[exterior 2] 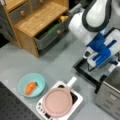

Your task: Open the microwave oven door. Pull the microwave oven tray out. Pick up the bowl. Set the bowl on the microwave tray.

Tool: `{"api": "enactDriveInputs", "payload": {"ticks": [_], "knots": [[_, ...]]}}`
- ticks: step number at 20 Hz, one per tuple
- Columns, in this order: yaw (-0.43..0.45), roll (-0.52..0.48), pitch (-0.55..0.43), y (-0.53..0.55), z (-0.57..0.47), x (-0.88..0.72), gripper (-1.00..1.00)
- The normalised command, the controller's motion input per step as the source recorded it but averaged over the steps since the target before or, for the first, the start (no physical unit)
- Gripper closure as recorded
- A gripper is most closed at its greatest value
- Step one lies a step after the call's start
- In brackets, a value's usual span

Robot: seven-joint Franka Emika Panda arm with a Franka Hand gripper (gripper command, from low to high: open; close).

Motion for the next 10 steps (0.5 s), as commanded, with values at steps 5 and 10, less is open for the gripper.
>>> {"api": "enactDriveInputs", "payload": {"ticks": [5, 10], "knots": [[0.102, -0.088, 0.053, -0.18, 0.13, 0.02, 1.00], [0.058, -0.088, 0.065, -0.11, 0.06, 0.03, -1.00]]}}
